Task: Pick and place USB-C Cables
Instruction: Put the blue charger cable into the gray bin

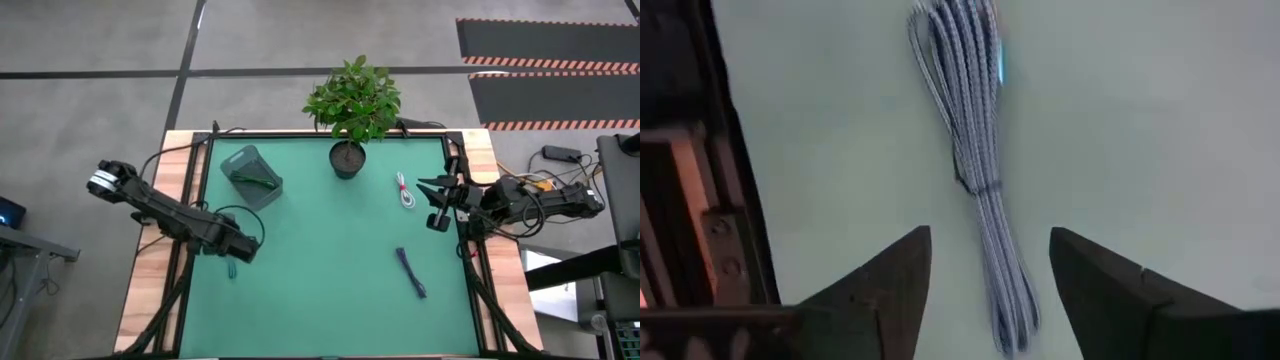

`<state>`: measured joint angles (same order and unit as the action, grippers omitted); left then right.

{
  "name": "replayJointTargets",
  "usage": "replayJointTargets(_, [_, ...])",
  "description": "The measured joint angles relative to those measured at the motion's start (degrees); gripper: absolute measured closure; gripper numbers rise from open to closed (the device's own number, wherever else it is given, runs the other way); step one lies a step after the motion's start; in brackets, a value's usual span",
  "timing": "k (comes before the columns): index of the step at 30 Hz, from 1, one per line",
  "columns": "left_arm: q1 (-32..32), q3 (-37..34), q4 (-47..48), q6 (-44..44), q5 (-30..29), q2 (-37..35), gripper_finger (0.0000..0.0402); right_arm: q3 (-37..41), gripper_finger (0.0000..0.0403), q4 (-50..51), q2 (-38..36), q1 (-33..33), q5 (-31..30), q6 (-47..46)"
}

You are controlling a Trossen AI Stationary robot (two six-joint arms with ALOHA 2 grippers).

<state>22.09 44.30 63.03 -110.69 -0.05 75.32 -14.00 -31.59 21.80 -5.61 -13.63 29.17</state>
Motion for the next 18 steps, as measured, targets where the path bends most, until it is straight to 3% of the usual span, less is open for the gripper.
replayJointTargets(18, [-0.28, -4.28, -4.09, -1.65, -3.66, 0.19, 0.0208, 0.0, 0.036, 0.46, 0.02, 0.0, -0.04, 0.02])
